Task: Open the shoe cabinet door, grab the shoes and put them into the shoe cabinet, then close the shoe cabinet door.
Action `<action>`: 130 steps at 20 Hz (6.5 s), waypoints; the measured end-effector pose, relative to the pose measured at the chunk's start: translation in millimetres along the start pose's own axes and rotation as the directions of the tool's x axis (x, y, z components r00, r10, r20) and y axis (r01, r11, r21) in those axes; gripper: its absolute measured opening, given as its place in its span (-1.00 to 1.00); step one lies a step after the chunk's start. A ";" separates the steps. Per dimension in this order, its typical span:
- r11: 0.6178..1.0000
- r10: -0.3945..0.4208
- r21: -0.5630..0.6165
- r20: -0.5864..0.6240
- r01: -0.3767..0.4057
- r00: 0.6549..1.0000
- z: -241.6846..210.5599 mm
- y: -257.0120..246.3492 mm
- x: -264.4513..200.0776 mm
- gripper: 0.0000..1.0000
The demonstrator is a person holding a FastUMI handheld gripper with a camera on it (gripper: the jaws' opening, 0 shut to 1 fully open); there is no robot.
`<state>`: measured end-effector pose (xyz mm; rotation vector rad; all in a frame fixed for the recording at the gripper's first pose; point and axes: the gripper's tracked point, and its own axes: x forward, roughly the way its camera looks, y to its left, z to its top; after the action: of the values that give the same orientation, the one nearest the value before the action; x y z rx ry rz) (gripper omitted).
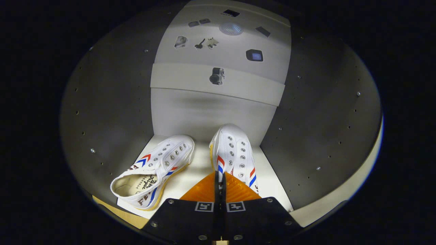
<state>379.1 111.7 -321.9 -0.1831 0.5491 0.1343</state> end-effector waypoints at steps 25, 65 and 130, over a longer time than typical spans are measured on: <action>0.994 0.008 0.098 0.330 -0.042 0.944 74.5 -10.8 -174.6 0.13; 0.964 -0.231 0.212 0.379 0.159 0.896 -34.6 -316.8 -537.2 0.90; 0.958 0.099 0.197 0.456 -0.209 0.885 112.5 14.5 -301.4 0.86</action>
<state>178.8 125.8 -70.1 0.1318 0.1187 0.2568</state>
